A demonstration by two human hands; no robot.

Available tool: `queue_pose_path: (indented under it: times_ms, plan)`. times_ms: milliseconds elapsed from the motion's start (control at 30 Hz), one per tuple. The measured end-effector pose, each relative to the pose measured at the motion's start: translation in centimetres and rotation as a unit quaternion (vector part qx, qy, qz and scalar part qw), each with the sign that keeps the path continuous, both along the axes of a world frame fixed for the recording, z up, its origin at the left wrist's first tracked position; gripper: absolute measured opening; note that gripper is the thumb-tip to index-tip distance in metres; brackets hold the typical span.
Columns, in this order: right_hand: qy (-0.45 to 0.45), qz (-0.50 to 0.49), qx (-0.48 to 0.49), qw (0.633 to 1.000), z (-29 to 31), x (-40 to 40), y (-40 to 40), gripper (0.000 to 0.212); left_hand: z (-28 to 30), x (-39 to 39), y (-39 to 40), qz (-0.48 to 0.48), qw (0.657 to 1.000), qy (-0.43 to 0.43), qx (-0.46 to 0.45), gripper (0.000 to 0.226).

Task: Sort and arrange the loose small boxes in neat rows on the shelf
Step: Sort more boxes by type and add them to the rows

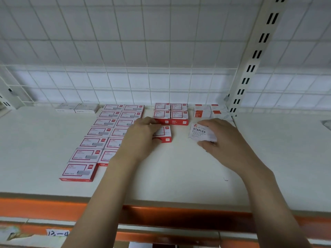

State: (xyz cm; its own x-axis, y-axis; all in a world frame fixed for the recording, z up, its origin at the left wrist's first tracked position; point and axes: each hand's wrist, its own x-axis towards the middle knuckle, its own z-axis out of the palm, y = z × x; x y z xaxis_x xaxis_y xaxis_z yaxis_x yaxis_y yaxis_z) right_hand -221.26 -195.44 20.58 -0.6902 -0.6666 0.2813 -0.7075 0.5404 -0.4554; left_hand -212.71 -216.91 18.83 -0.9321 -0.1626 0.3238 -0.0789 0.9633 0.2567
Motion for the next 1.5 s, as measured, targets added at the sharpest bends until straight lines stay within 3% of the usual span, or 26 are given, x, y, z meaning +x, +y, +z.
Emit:
queue_pose_path:
  times_ms: [133,300,533,733,933,1033,1167,1500]
  plan:
    - [-0.006,-0.012,-0.009,1.0,0.0,0.8,-1.3,0.044,0.0,-0.6,-0.5,-0.01,0.998,-0.002,-0.065,0.018]
    - [-0.001,-0.038,-0.011,0.999,0.0,1.4,-2.1,0.048,0.2,-1.7,-1.0,0.009,0.991,-0.062,-0.117,0.032]
    - [0.009,-0.065,-0.001,0.998,-0.2,2.4,-2.4,0.047,0.2,-2.7,-1.9,0.0,0.988,-0.077,-0.134,0.03]
    - [0.009,-0.082,0.002,0.997,0.1,3.1,-2.8,0.05,0.3,-3.1,-2.5,-0.023,0.99,-0.078,-0.118,0.029]
    - [0.01,-0.08,0.005,0.997,0.5,3.7,-3.9,0.05,2.3,-1.1,-2.9,-0.03,0.991,-0.089,-0.099,0.05]
    - [0.011,-0.069,0.008,0.998,0.9,4.2,-5.5,0.052,3.1,1.9,-4.3,-0.021,0.996,-0.06,-0.067,0.048]
    - [0.021,-0.043,0.006,0.999,1.3,5.3,-9.0,0.051,3.1,6.2,-7.4,-0.005,1.0,-0.001,-0.01,0.039]
    - [0.023,0.085,0.058,0.994,2.4,9.2,-22.7,0.052,3.7,13.5,-17.1,0.088,0.996,0.028,0.01,0.037]
